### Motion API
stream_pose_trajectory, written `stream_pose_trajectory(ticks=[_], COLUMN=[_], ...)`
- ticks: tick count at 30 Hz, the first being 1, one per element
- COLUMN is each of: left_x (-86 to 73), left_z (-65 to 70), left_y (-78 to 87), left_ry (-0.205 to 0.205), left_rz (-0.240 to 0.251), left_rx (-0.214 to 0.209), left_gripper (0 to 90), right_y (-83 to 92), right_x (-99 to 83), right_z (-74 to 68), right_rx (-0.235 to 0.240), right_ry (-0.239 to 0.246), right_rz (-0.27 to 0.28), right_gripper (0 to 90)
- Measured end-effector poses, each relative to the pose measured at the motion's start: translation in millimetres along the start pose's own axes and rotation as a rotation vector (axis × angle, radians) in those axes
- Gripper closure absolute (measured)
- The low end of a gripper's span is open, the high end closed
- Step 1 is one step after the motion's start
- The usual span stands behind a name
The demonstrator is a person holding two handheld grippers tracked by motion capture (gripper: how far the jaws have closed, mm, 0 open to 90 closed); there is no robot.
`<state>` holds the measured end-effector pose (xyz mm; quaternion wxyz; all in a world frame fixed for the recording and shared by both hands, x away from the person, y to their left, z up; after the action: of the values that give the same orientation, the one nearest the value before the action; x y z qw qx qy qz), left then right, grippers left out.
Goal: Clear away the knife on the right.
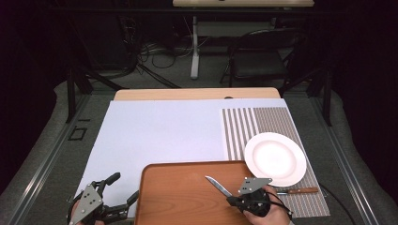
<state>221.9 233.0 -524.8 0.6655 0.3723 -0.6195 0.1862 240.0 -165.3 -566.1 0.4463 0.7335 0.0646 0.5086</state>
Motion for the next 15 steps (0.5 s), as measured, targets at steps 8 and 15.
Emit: stream_pose_trajectory(ticks=[8, 15], left_x=[-0.5, -1.0], left_z=[0.7, -0.2], left_y=[-1.1, -1.5], left_ry=[0.002, 0.004], left_rz=[-0.004, -0.005], left_rx=[-0.005, -0.007], left_gripper=[15.8, 15.8], right_y=[-9.5, -12.3], right_x=[-0.2, -2.7], right_z=[0.1, 4.9], right_rx=[-0.004, -0.008], right_ry=[0.016, -0.016], right_rz=[0.006, 0.008], right_gripper=[90.0, 90.0])
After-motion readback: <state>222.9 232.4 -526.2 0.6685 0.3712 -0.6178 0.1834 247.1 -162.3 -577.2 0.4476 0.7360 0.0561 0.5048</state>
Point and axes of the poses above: each handheld gripper's, and its own axes: y roughly backward along the jaws, x roughly out of its top, z roughly to its right, the point moved 4 cm from there along -y, roughly forward along the jaws, and after that the axes turned 3 degrees about -x, right-handed, at the moved point
